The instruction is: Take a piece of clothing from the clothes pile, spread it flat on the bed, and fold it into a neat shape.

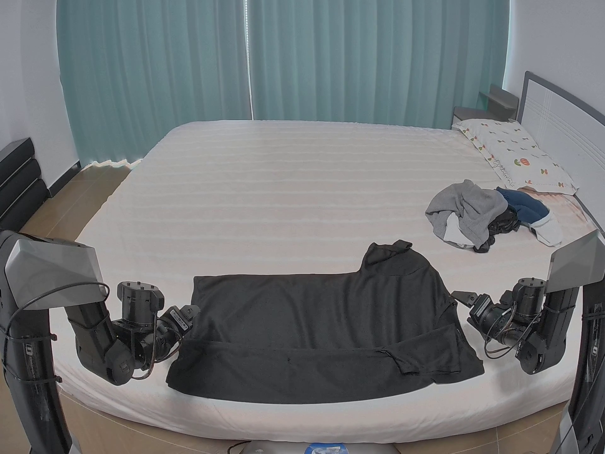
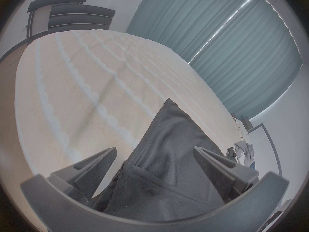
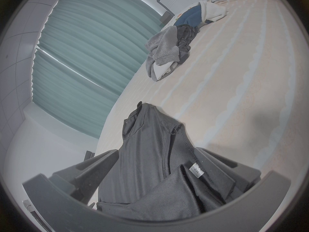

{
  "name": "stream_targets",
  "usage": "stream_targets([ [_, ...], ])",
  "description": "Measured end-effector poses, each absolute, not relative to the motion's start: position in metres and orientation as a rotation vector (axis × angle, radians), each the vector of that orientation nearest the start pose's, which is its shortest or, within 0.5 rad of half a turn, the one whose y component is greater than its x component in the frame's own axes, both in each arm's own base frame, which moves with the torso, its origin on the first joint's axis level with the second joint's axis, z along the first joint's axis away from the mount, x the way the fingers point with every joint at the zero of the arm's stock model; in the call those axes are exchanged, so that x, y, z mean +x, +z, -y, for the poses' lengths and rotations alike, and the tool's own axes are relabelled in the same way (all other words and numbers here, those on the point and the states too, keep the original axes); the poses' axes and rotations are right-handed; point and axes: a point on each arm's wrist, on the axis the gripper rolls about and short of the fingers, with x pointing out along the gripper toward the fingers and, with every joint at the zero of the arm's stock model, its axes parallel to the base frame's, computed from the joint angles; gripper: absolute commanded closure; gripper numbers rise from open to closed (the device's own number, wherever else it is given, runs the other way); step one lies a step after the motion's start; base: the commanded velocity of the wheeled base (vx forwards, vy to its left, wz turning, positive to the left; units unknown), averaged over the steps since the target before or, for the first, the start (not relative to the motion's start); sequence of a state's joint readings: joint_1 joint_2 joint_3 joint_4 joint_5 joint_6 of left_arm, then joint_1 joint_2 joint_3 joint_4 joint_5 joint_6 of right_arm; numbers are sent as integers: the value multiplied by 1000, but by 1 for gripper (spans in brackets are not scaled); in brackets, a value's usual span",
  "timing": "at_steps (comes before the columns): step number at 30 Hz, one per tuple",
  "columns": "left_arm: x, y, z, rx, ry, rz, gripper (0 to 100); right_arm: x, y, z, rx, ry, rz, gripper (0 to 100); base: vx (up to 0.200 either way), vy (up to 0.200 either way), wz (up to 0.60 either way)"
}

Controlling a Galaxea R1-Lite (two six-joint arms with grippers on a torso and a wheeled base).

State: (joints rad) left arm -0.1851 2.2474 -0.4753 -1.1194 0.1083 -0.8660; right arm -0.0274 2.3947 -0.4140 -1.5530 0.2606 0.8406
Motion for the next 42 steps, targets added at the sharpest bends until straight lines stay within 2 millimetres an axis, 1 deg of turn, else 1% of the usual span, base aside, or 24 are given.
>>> stream_targets([
  [8,309,-9,55,-747,199,-604,0,313,-29,2,923,29,-500,0,0,0,0],
  [12,315,-2,54,-755,193,-569,0,313,-29,0,967,24,-506,0,0,0,0],
  [15,326,6,51,-759,186,-527,0,312,-29,-1,982,21,-509,0,0,0,0],
  [18,342,14,44,-759,190,-486,0,312,-29,-1,987,21,-511,0,0,0,0],
  [23,368,18,35,-749,198,-471,0,312,-30,-1,991,19,-512,0,0,0,0],
  [25,382,18,32,-752,182,-465,0,312,-30,-2,993,19,-514,0,0,0,0],
  [27,395,16,29,-761,147,-467,0,312,-30,-2,993,18,-514,0,0,0,0],
  [30,404,13,26,-765,105,-478,0,312,-30,-2,994,18,-516,0,0,0,0],
  [31,414,6,21,-748,60,-491,0,311,-30,-2,993,17,-517,0,0,0,0],
  [37,435,-14,10,-652,21,-503,0,310,-31,-5,987,21,-529,0,0,0,0],
  [42,449,-26,11,-632,10,-491,0,309,-33,-6,984,21,-536,0,0,0,0],
])
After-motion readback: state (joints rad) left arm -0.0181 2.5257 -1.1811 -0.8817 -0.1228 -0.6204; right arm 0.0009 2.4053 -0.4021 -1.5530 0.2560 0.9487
